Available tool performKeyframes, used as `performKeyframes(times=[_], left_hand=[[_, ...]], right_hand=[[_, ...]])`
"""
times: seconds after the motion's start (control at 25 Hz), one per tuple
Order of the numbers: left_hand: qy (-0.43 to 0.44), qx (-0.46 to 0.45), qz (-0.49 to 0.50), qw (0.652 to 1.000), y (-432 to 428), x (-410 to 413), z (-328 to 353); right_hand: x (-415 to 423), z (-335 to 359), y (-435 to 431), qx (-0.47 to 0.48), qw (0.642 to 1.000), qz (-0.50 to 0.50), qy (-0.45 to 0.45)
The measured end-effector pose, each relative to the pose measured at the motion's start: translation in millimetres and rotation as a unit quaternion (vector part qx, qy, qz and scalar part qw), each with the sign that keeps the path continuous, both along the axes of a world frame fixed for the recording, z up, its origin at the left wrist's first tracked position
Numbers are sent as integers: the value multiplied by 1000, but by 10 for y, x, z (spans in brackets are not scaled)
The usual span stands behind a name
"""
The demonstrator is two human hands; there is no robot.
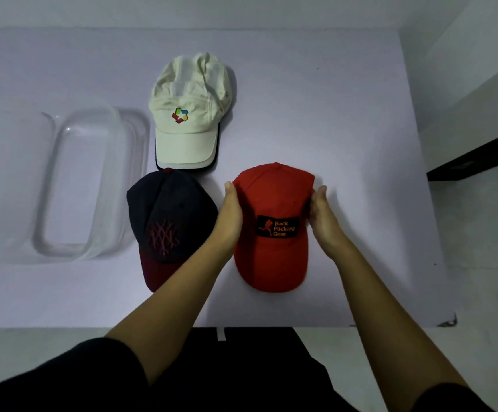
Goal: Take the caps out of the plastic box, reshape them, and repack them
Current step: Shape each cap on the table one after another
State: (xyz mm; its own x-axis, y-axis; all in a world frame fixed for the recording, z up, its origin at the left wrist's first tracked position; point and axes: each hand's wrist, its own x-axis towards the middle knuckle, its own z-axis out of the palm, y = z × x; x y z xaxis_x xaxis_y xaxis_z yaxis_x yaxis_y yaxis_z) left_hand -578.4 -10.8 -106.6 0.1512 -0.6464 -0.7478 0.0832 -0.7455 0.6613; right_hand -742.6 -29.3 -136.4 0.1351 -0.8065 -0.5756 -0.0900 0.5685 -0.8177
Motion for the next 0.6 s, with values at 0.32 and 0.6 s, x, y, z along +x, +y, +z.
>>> performKeyframes(times=[0.32,0.6], left_hand=[[-96,-71,-66,991,-71,217,128],[-45,-232,-32,971,-558,1132,756]], right_hand=[[-172,253,-229,-59,990,-94,83],[188,822,-715,-161,981,54,95]])
